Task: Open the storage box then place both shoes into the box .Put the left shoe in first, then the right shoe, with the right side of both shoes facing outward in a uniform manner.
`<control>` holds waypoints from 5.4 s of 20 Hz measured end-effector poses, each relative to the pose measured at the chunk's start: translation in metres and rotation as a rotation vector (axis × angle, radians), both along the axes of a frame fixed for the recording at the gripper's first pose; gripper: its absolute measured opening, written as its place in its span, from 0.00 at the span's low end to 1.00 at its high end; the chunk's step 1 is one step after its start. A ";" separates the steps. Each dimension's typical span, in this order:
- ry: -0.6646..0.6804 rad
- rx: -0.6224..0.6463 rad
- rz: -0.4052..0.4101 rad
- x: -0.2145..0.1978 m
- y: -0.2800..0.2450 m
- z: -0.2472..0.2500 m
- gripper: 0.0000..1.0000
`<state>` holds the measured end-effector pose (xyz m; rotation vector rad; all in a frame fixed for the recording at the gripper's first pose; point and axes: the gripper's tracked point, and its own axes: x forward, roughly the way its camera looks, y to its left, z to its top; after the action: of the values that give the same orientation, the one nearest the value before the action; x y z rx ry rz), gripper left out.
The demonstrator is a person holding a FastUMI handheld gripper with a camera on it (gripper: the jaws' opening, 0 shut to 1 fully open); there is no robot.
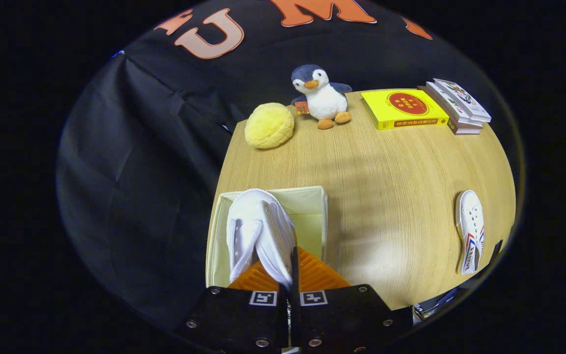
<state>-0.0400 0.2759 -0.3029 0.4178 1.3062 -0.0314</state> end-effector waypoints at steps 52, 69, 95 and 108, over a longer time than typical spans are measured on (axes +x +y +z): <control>-0.085 -0.269 -0.118 -0.169 -0.357 -0.042 0.89; 0.014 -0.183 0.018 -0.188 -0.374 -0.122 0.53; -0.276 -0.038 -0.041 -0.087 -0.235 0.031 0.03; -0.247 0.057 0.140 -0.051 -0.044 0.052 0.03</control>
<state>-0.0912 0.2317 -0.2513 0.3654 1.0911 0.1700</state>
